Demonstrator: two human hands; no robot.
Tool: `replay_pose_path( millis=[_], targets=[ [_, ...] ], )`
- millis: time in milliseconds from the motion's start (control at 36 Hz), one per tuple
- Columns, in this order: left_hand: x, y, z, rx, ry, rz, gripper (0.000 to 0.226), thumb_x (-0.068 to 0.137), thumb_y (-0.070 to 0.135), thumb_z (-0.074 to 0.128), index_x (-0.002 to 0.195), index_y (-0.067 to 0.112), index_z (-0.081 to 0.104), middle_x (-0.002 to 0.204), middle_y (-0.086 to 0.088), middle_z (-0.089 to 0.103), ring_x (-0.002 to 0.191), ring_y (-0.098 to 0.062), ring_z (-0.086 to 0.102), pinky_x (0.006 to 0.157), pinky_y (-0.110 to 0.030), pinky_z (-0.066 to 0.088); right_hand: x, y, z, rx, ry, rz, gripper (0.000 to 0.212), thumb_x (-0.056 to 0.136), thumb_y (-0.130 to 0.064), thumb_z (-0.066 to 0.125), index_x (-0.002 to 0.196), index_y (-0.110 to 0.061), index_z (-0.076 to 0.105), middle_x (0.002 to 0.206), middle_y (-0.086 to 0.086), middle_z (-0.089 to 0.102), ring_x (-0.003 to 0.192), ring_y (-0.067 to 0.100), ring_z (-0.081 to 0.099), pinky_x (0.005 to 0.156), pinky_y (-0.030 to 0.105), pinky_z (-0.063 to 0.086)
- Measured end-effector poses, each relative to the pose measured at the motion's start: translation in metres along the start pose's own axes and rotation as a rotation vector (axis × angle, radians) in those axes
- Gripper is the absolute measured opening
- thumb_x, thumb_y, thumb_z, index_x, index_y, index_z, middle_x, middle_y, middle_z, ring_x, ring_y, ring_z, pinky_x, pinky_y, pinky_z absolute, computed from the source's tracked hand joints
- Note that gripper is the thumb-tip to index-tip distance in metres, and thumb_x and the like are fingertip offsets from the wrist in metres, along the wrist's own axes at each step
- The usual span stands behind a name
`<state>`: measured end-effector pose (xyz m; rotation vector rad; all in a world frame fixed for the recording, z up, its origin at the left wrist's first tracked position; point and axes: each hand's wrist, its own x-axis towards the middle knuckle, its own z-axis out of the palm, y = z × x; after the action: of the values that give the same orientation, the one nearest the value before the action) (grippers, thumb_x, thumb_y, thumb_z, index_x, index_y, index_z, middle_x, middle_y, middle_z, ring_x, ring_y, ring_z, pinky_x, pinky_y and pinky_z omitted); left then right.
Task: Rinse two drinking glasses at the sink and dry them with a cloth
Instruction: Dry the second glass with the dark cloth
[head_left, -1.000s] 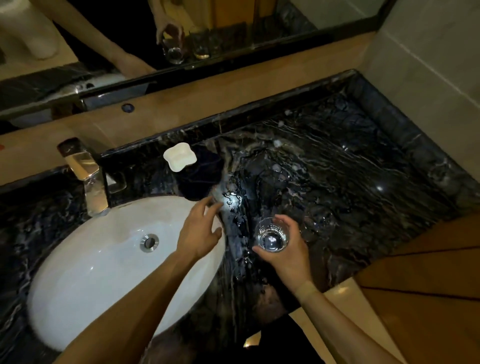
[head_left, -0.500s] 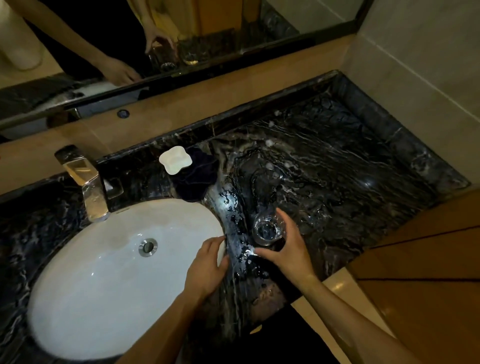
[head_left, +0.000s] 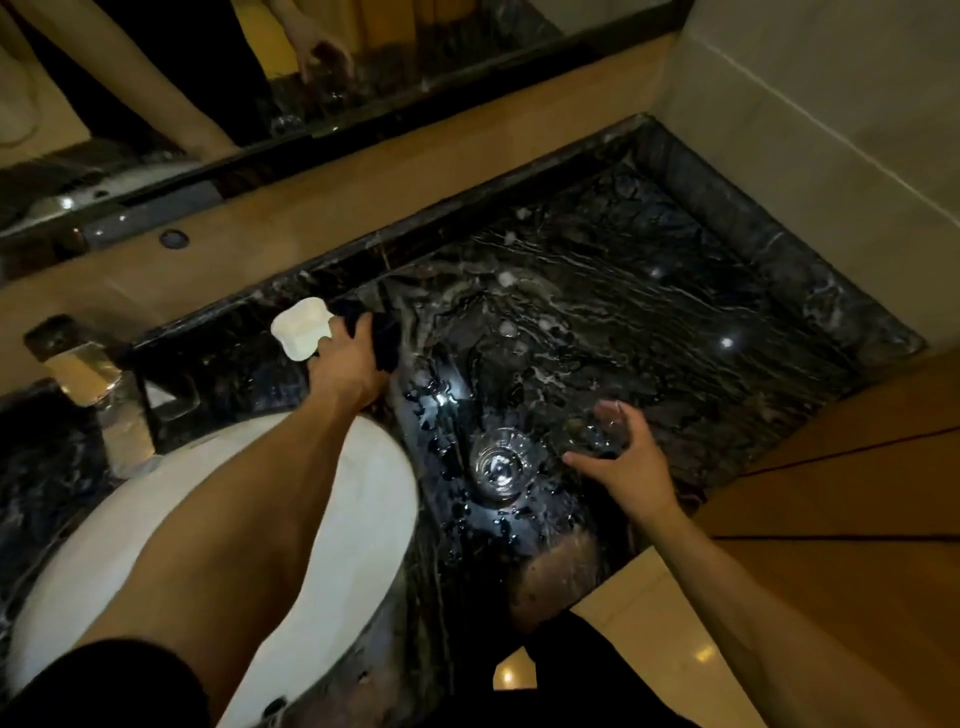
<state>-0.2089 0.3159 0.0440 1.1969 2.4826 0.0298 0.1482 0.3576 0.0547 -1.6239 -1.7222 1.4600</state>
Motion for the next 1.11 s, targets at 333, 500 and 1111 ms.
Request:
replay_pose_path(
  millis=[333, 500, 1111],
  targets=[
    [-0.031, 0.005, -0.029, -0.666, 0.328, -0.225, 0.039, 0.090, 0.006, 0.060, 0.129, 0.005, 0.058, 0.120, -0.023, 0.064, 0.111, -0.041, 0.059, 0.090, -0.041, 0.046, -0.003, -0.026, -0.033, 0.212, -0.060, -0.090, 0.074, 0.068, -0.010, 0.089, 0.130, -0.021, 0.050, 0.120, -0.015, 0.060, 0.099, -0.020, 0.058, 0.078, 0.003, 0.046],
    [-0.086, 0.018, -0.063, -1.533, 0.286, -0.302, 0.038, 0.095, -0.002, 0.047, 0.123, 0.021, 0.059, 0.122, -0.012, 0.065, 0.102, -0.027, 0.064, 0.064, -0.031, 0.054, 0.001, -0.041, -0.037, 0.162, -0.164, -0.231, 0.078, 0.065, -0.016, 0.091, 0.128, -0.034, 0.048, 0.133, -0.005, 0.056, 0.123, 0.006, 0.054, 0.104, 0.026, 0.045],
    [-0.263, 0.112, -0.069, -0.637, 0.341, 0.274, 0.063, 0.075, 0.038, 0.054, 0.136, 0.041, 0.038, 0.140, 0.015, 0.033, 0.135, -0.011, 0.032, 0.117, -0.045, 0.026, -0.034, -0.131, -0.001, -0.165, -0.453, -0.747, 0.083, 0.052, -0.051, 0.074, 0.128, -0.046, 0.042, 0.119, -0.047, 0.041, 0.112, 0.006, 0.051, 0.092, 0.006, 0.036]
  ],
)
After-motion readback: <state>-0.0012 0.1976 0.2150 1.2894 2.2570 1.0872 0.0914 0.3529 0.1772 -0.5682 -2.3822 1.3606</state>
